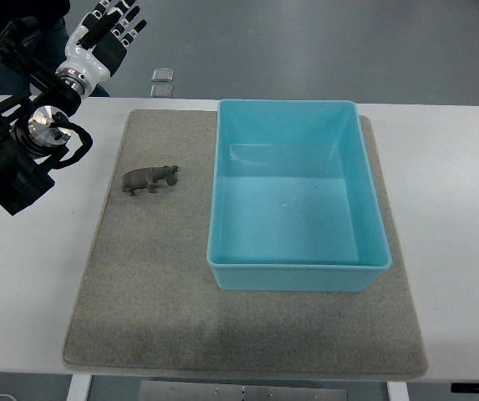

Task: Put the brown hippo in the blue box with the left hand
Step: 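Move the left hand forward over the mat toward the brown hippo, then lower the left hand's fingers down beside the brown hippo, then close the left hand's fingers around the hippo and lift it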

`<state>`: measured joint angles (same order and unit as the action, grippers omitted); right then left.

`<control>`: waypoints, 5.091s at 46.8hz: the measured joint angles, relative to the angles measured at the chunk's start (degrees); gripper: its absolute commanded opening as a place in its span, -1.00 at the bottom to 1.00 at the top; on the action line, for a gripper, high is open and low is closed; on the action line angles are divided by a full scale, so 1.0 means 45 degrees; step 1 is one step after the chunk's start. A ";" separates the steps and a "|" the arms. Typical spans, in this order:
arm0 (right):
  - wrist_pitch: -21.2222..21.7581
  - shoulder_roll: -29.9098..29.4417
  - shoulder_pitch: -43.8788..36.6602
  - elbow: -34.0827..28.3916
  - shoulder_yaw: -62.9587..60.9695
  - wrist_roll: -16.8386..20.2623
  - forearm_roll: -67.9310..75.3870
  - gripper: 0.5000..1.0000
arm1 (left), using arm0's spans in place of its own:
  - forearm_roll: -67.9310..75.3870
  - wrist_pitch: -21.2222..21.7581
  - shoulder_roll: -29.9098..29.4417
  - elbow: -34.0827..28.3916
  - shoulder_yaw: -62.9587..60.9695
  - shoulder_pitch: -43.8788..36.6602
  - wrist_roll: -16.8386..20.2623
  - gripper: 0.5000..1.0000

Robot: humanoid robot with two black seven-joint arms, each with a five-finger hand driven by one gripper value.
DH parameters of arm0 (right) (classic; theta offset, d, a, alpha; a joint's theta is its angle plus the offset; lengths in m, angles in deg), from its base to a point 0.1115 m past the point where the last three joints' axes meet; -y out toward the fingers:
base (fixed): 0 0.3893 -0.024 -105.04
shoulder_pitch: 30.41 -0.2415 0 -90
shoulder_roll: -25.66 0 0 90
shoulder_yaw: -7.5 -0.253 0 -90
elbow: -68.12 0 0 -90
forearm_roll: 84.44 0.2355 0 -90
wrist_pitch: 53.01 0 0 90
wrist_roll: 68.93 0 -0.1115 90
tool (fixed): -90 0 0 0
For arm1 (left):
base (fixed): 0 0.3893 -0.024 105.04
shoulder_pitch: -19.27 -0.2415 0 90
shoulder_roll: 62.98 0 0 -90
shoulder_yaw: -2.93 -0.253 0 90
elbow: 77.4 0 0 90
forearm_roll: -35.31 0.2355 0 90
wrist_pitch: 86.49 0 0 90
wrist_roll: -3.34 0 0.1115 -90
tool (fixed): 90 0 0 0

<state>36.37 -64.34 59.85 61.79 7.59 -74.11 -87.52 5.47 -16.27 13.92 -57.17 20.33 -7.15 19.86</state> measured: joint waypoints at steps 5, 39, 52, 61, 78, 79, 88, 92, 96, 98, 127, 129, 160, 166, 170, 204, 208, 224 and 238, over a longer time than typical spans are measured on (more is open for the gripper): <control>0.0000 0.0000 0.0000 0.0000 0.0000 0.0000 0.0000 0.74 | 0.0002 0.0000 0.0000 0.0012 0.0000 -0.0007 0.0000 0.98; 0.0000 0.0000 0.0000 0.0000 0.0000 0.0000 0.0000 0.74 | 0.0068 -0.0020 -0.0017 -0.0005 -0.0003 0.0039 -0.0018 0.98; 0.0000 0.0000 0.0000 0.0000 0.0000 0.0000 0.0000 0.74 | 0.1627 -0.0019 -0.0136 -0.0003 -0.0111 0.0051 -0.0097 0.98; 0.0000 0.0000 0.0000 0.0000 0.0000 0.0000 0.0000 0.74 | 0.3645 -0.0002 -0.0190 0.0127 -0.0100 0.0026 -0.0098 0.98; 0.0000 0.0000 0.0000 0.0000 0.0000 0.0000 0.0000 0.74 | 0.7294 -0.0028 -0.1359 0.1741 -0.0239 0.0086 -0.0098 0.98; 0.0000 0.0000 0.0000 0.0000 0.0000 0.0000 0.0000 0.74 | 0.7442 -0.0030 -0.1457 0.1847 -0.0266 0.0097 -0.0098 0.98; 0.0000 0.0000 0.0001 0.0000 0.0000 0.0000 0.0000 0.74 | 0.8641 -0.0150 -0.2186 0.2778 -0.1610 0.0406 -0.0098 0.98; 0.0000 0.0000 -0.0001 0.0000 0.0000 -0.0001 0.0000 0.74 | 0.8802 -0.0211 -0.2490 0.3127 -0.2375 0.0617 -0.0098 0.98; 0.0000 0.0000 0.0000 0.0000 0.0000 0.0000 0.0000 0.74 | 0.9008 -0.0231 -0.2862 0.3664 -0.2985 0.0842 -0.0098 0.98; 0.0000 0.0000 0.0000 0.0000 0.0000 -0.0001 0.0000 0.74 | 0.9308 -0.0239 -0.3147 0.4066 -0.3213 0.1007 -0.0098 0.98; 0.0000 0.0000 0.0002 0.0000 0.0000 0.0000 0.0000 0.74 | 1.7323 -0.1034 -0.6265 0.8212 -0.3751 0.1489 -0.0057 0.98; 0.0000 0.0000 0.0000 0.0000 0.0000 0.0000 0.0000 0.74 | 1.7675 -0.1132 -0.6365 0.8331 -0.3751 0.1507 -0.0057 0.98; 0.0000 0.0000 0.0000 0.0000 0.0000 0.0000 0.0000 0.74 | 2.1670 -0.0029 -0.6625 0.9347 -0.3726 0.1279 -0.0206 0.98; 0.0000 0.0000 -0.0001 0.0000 0.0000 0.0000 0.0000 0.74 | 2.1671 -0.0029 -0.6356 0.9214 -0.3749 0.1059 -0.0199 0.98; 0.0000 0.0000 0.0001 0.0000 0.0000 0.0000 0.0000 0.74 | 2.1671 -0.0020 -0.6280 0.9175 -0.3749 0.1011 -0.0207 0.97; 0.0000 0.0000 0.0001 0.0000 0.0000 0.0000 0.0000 0.74 | 2.1728 0.0447 -0.5783 0.8589 -0.3964 0.0805 -0.0235 0.87; 0.0000 0.0000 0.0001 0.0000 0.0000 0.0000 0.0000 0.74 | 2.1730 0.0448 -0.5782 0.8589 -0.3964 0.0823 -0.0235 0.72; 0.0000 0.0000 0.0000 0.0000 0.0000 0.0000 0.0000 0.74 | 2.2714 0.0431 -0.5761 0.8607 -0.3965 0.0821 -0.0215 0.42; 0.0000 0.0000 0.0000 0.0000 0.0000 0.0000 0.0000 0.74 | 2.2739 0.0445 -0.5744 0.8636 -0.3965 0.0951 -0.0231 -0.51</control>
<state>36.37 -64.34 59.85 61.79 7.59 -74.11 -87.52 107.79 -14.26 -11.92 -18.31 2.49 -2.87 18.82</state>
